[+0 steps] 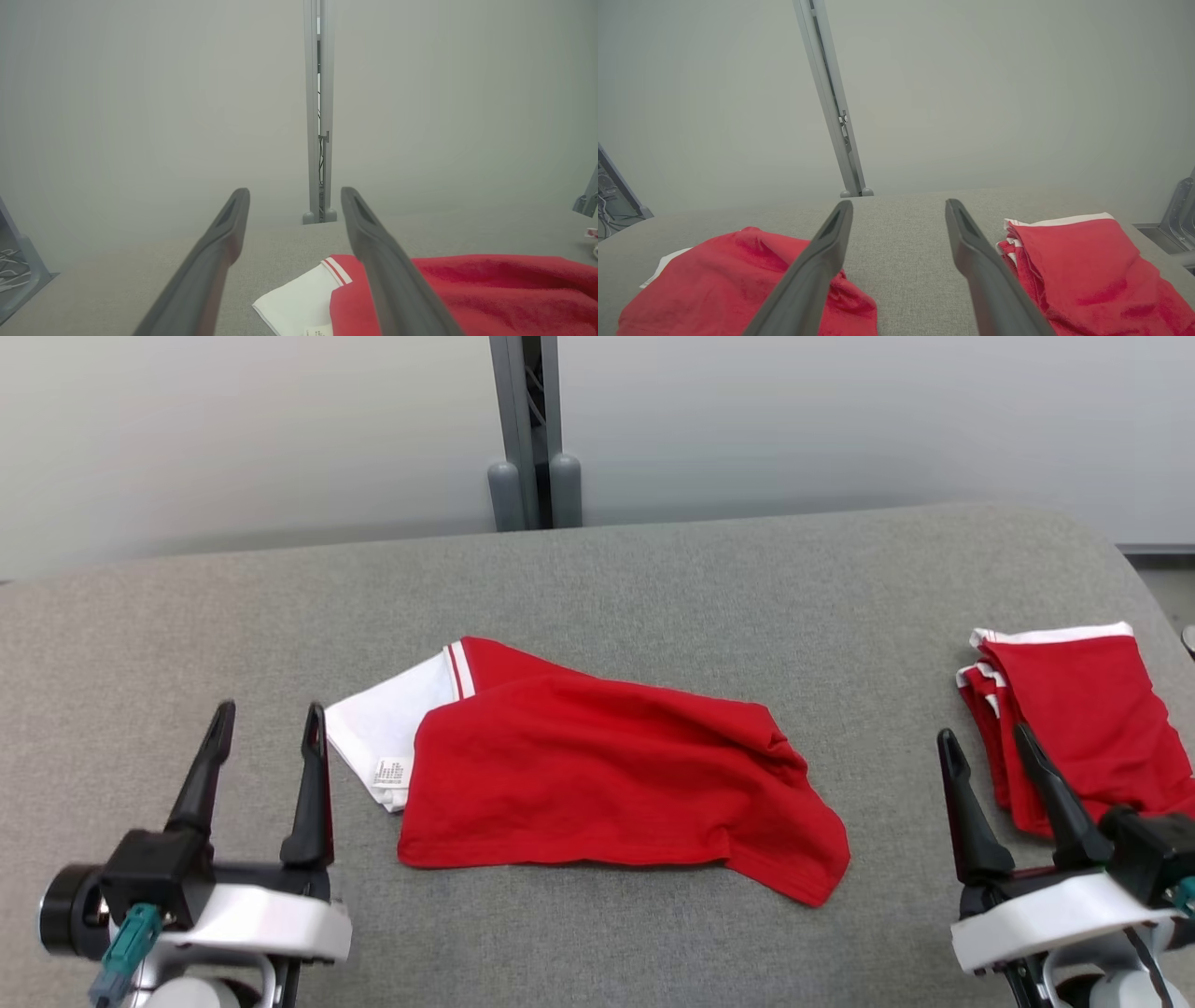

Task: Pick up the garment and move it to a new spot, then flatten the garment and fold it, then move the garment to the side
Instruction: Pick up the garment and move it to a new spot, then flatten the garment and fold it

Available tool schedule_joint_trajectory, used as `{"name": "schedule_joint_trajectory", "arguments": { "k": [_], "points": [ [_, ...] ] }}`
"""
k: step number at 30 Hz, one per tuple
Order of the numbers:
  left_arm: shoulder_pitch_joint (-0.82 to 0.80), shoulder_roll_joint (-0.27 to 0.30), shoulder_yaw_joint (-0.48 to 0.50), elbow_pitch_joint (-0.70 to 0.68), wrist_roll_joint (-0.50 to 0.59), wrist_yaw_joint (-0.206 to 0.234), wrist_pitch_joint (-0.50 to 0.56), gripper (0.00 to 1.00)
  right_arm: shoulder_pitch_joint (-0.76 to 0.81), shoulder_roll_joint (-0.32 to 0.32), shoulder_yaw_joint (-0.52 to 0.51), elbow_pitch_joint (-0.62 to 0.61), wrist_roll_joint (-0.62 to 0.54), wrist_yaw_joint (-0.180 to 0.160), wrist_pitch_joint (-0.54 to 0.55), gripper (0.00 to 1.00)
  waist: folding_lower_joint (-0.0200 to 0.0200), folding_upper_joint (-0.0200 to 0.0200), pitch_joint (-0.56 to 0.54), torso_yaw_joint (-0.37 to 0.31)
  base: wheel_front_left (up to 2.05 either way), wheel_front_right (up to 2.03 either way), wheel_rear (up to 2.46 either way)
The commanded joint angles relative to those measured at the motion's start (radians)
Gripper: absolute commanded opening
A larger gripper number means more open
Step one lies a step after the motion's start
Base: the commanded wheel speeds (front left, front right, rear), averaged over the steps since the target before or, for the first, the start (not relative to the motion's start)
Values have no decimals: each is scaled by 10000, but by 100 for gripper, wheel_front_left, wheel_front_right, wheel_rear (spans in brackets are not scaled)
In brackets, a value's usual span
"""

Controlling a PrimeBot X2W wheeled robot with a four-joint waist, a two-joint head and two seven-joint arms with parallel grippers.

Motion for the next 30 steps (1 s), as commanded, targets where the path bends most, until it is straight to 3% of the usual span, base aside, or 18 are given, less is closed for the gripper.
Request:
{"name": "schedule_joint_trajectory", "arguments": {
  "k": [1,5,16,30],
  "points": [
    [206,125,64,-1,-84,-55,-20,100,165,-60,-83,-76,-65,4,67,100,0,-1,-164,53,0,0,0],
    [623,185,42,29,-246,-175,-48,100,520,-21,-150,-180,-169,4,194,100,0,-1,-417,39,0,0,0],
    [1260,425,-40,-271,-218,37,263,100,1226,137,-452,-529,-286,4,406,100,0,-1,-816,44,0,0,0],
    [1065,425,-251,-240,-221,33,404,100,1167,184,-428,-533,-259,4,462,100,0,-1,-871,8,0,0,0]
  ]
}}
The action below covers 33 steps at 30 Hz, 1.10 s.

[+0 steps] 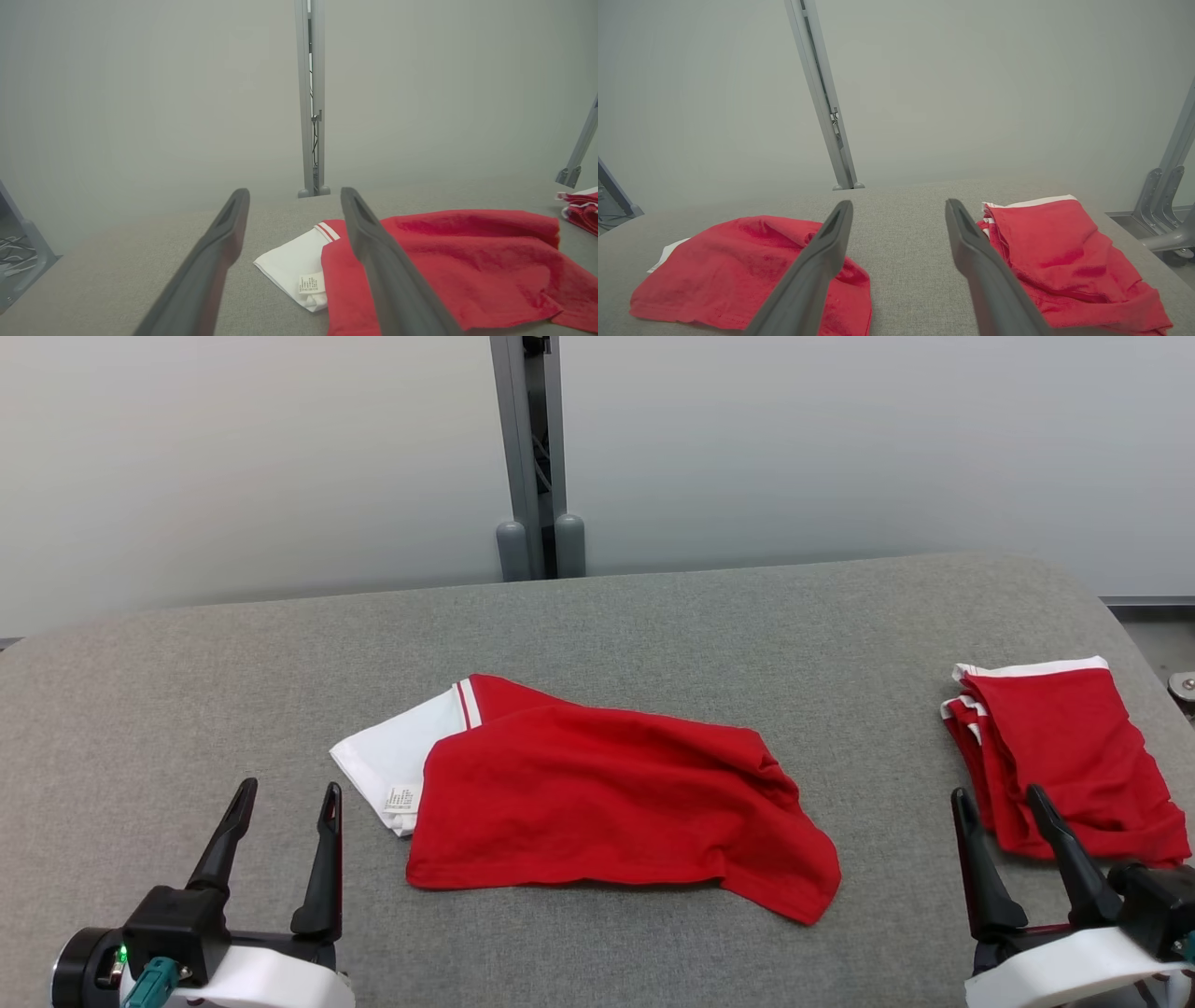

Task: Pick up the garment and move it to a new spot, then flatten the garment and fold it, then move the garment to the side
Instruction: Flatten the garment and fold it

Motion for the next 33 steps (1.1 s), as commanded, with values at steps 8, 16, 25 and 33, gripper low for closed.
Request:
{"name": "schedule_joint_trajectory", "arguments": {
  "k": [8,16,25,33],
  "points": [
    [-247,9,-98,103,-50,22,29,100,-109,-17,69,107,64,4,17,100,0,0,-37,-63,0,0,0],
    [-277,8,-169,128,-37,73,52,100,-96,-20,88,145,157,4,-35,100,0,0,-31,-44,0,0,0],
    [-382,-16,-241,149,-69,105,-19,100,-115,-19,91,128,174,4,-34,100,0,0,-22,23,0,0,0],
    [-739,-182,-394,214,-82,-2,-141,100,-288,-225,1169,117,-142,4,240,100,0,0,108,899,0,0,0]
  ]
}}
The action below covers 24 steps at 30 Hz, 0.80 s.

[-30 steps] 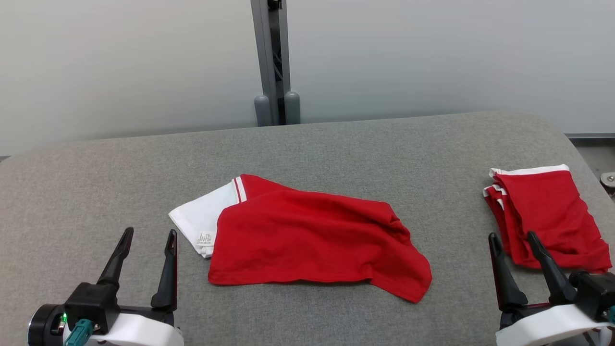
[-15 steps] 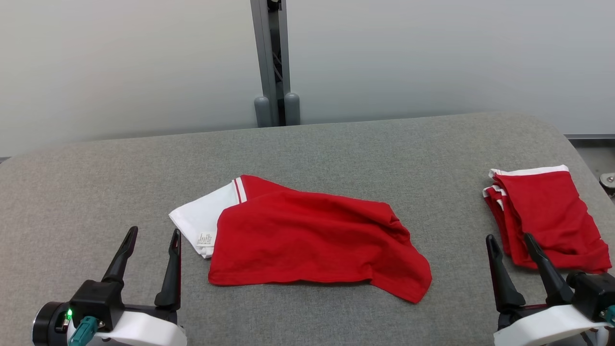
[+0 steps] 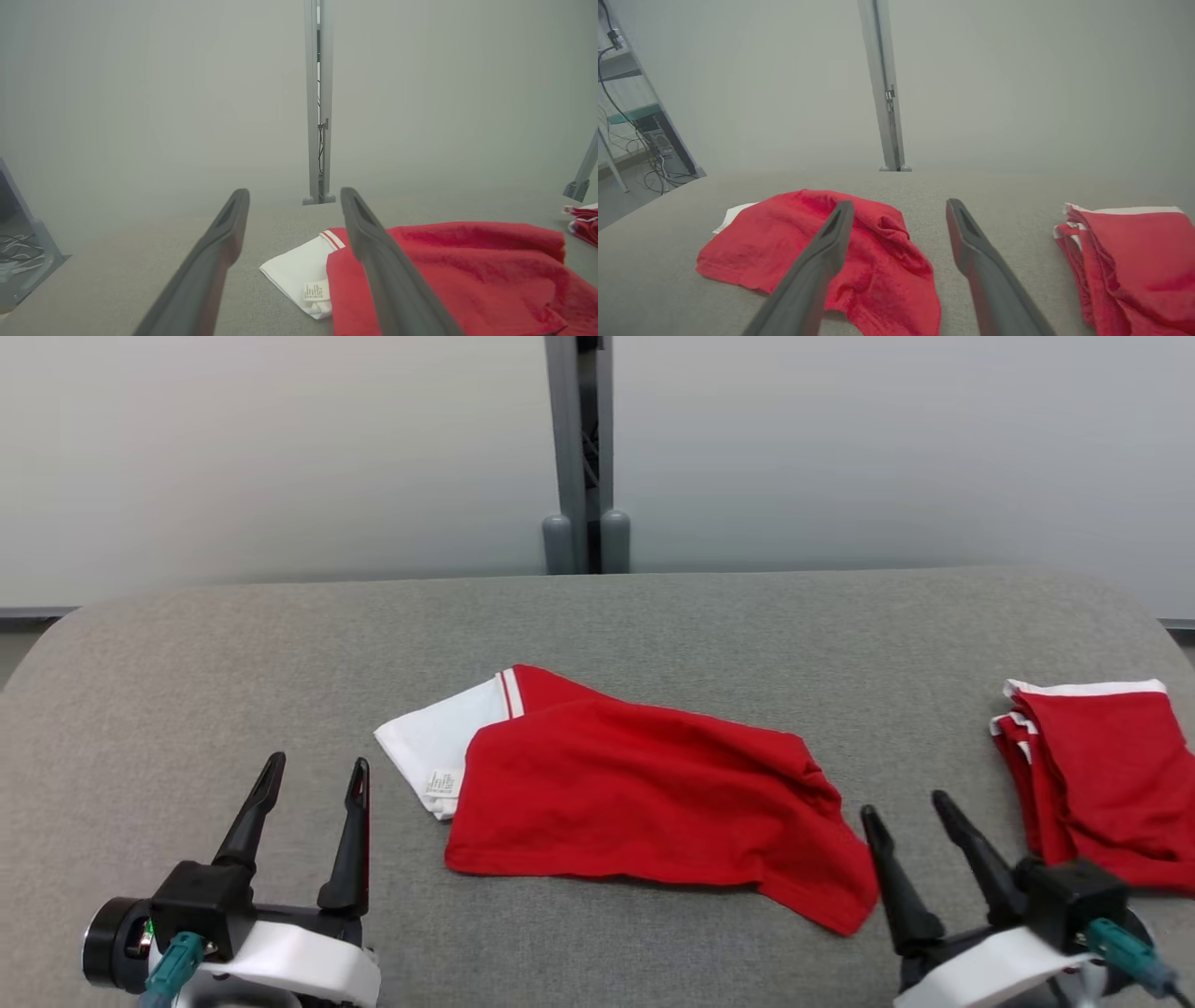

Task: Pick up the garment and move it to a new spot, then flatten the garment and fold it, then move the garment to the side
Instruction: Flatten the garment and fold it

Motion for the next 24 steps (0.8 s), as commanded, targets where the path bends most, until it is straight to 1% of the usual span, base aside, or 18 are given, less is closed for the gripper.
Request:
{"name": "schedule_joint_trajectory", "arguments": {
  "k": [1,5,8,13,17,21,24],
  "points": [
    [-196,-33,16,2,-46,-8,-55,100,-210,-83,265,20,4,4,61,100,0,0,144,418,0,0,0],
    [-502,-128,-81,-37,-42,-101,-144,100,-890,-510,1899,510,70,4,166,100,0,0,597,1251,0,0,0],
    [-747,-225,-128,114,-87,-173,-261,100,-1624,-871,3215,1188,127,4,272,100,0,0,922,1883,0,0,0],
    [-1177,-687,-306,443,-209,-356,-577,100,-2946,-1312,4830,2560,289,4,258,100,0,0,1398,2923,0,0,0],
    [-1573,-960,-406,786,-157,-510,-784,100,-4022,-1561,5832,3801,305,2,271,100,0,0,1786,3558,0,0,0],
    [-1941,-1204,-436,1072,-79,-720,-946,100,-4945,-1593,6475,5067,448,2,100,100,0,0,2089,4066,0,0,0],
    [-2154,-1393,-331,1244,-31,-818,-1000,100,-5550,-1511,6908,6023,542,2,17,100,0,0,2262,4289,0,0,0]
  ]
}}
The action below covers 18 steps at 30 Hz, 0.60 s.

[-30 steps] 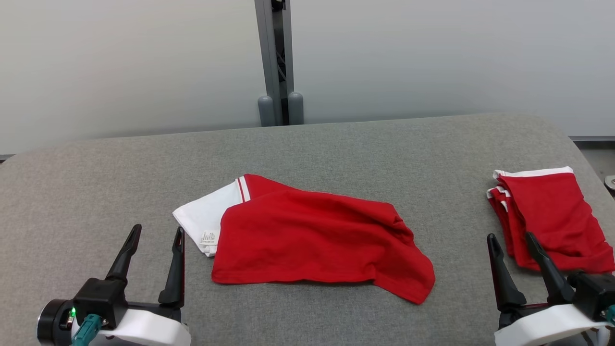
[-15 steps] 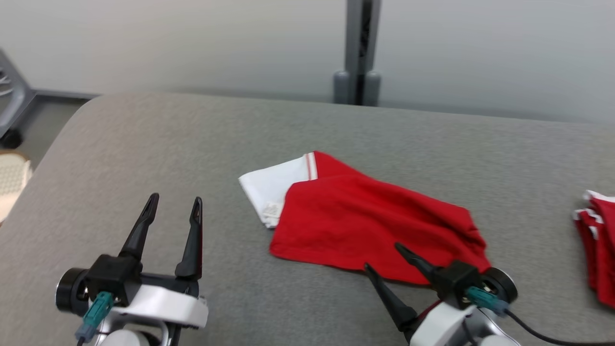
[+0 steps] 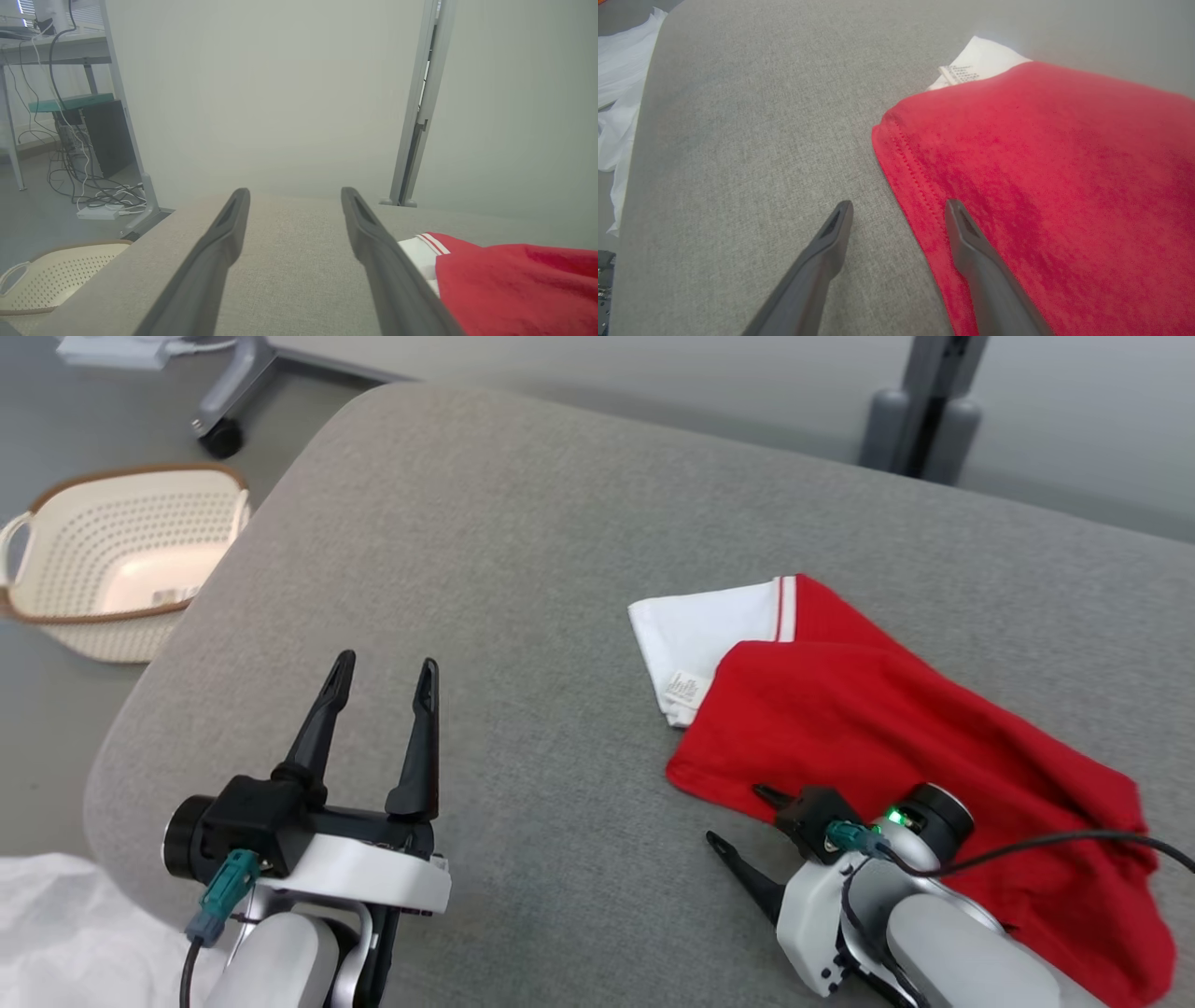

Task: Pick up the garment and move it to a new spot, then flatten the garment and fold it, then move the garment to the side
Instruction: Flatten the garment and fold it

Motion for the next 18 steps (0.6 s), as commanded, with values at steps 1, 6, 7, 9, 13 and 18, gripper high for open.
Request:
{"name": "schedule_joint_trajectory", "arguments": {
  "k": [1,6,7,9,13,18],
  "points": [
    [-208,-91,56,41,85,-70,-55,100,-266,20,144,353,70,0,-58,100,0,0,346,342,0,0,0],
    [-481,-363,292,64,253,-273,-76,100,-875,190,706,1895,342,-1,171,69,0,0,573,492,0,0,0],
    [-501,-424,336,31,326,-305,-70,100,-978,219,772,2183,402,-3,257,39,0,0,620,489,0,0,0],
    [-540,-534,463,8,436,-377,-67,100,-1105,292,852,2507,606,-6,117,0,0,0,655,470,0,0,0],
    [-519,-670,643,-23,584,-502,-69,100,-1300,452,926,2625,891,0,-261,0,0,0,678,313,0,0,0],
    [-333,-722,960,32,808,-687,-69,100,-1374,618,1070,1950,1402,0,-1025,0,0,0,535,-223,0,0,0]
  ]
}}
